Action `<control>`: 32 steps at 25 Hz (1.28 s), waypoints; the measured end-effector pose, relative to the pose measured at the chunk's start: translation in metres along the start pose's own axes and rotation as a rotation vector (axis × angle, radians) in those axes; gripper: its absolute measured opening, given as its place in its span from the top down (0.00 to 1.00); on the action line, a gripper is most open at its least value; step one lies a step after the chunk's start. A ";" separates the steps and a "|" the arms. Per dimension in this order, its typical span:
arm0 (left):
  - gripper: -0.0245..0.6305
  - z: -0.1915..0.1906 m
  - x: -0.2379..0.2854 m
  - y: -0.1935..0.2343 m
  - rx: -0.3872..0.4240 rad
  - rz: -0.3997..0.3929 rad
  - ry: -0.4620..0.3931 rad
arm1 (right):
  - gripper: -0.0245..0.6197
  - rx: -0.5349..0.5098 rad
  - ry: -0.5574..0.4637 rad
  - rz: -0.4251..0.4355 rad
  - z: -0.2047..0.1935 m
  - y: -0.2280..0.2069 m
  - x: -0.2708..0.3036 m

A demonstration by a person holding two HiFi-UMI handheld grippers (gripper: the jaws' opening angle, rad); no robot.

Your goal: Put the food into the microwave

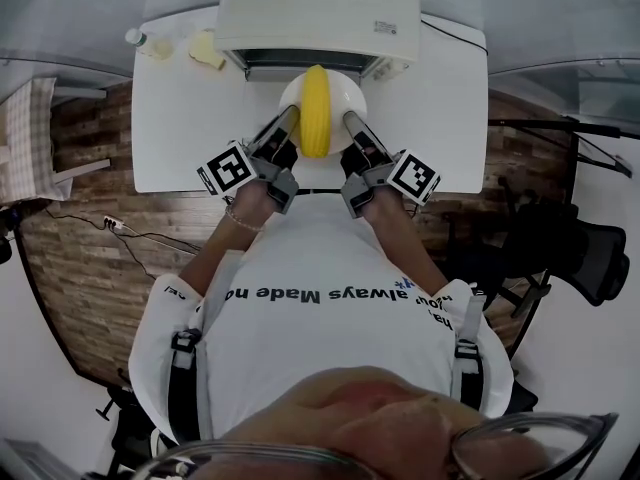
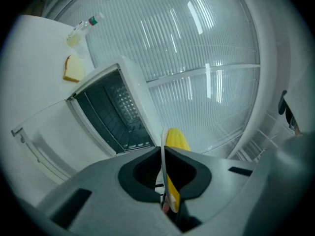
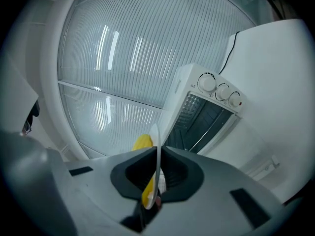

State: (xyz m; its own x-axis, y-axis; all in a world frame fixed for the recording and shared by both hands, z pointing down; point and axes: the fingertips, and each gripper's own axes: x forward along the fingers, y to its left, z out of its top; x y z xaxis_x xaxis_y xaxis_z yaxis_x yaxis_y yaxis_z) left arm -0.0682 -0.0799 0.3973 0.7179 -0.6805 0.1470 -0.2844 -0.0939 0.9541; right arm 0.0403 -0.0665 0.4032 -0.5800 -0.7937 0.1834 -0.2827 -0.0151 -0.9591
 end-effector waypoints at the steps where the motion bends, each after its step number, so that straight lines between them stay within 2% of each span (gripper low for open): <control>1: 0.93 0.000 0.003 0.001 0.013 0.005 0.003 | 0.92 -0.002 0.000 0.001 0.003 -0.002 -0.001; 8: 0.93 -0.004 0.009 0.008 0.026 0.037 0.009 | 0.92 0.016 0.016 -0.005 0.007 -0.011 0.000; 11: 0.93 -0.004 0.011 0.014 0.004 0.030 0.009 | 0.92 0.010 0.027 -0.007 0.005 -0.017 0.004; 13: 0.93 -0.006 0.012 0.021 -0.006 0.035 0.016 | 0.92 0.008 0.032 -0.013 0.005 -0.022 0.006; 16: 0.93 -0.007 0.016 0.030 0.022 0.042 0.030 | 0.92 0.007 0.036 -0.026 0.005 -0.030 0.008; 32: 0.93 -0.015 0.032 0.084 0.010 0.095 0.049 | 0.92 0.003 0.063 -0.092 -0.001 -0.082 0.023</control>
State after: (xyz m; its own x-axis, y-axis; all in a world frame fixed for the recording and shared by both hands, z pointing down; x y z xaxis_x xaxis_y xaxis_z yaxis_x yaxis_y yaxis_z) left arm -0.0595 -0.0981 0.4858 0.7177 -0.6501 0.2495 -0.3589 -0.0383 0.9326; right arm 0.0492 -0.0827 0.4863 -0.5984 -0.7493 0.2836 -0.3346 -0.0879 -0.9382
